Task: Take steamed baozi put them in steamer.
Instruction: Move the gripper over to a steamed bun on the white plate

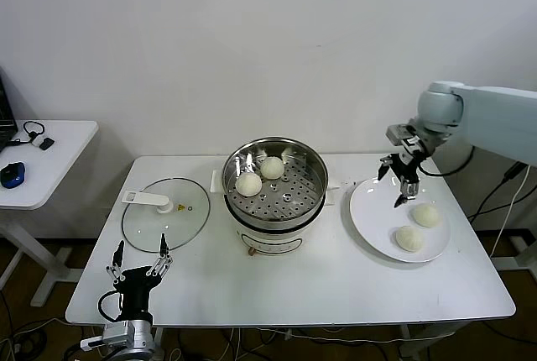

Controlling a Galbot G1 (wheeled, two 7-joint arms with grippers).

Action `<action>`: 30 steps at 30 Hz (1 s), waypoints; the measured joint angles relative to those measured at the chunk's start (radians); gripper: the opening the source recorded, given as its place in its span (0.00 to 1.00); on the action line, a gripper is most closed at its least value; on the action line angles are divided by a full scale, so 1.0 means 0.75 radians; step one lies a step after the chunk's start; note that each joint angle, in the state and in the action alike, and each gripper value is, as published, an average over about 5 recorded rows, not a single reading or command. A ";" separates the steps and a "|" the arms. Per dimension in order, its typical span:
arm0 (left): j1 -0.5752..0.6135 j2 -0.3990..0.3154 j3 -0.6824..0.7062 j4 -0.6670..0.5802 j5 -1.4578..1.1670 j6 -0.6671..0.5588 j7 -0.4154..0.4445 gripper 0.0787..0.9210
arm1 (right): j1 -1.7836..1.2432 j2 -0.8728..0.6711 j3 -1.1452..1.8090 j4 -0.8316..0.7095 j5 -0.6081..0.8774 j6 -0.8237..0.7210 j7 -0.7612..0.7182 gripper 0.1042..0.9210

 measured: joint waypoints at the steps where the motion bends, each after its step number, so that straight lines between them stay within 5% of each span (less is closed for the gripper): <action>1: -0.001 0.000 0.000 0.001 0.000 0.000 0.000 0.88 | -0.019 -0.015 0.011 -0.004 -0.015 0.001 0.002 0.88; 30: -0.010 0.000 -0.009 0.015 0.001 -0.001 -0.003 0.88 | -0.500 -0.130 0.372 -0.181 -0.257 0.011 0.051 0.88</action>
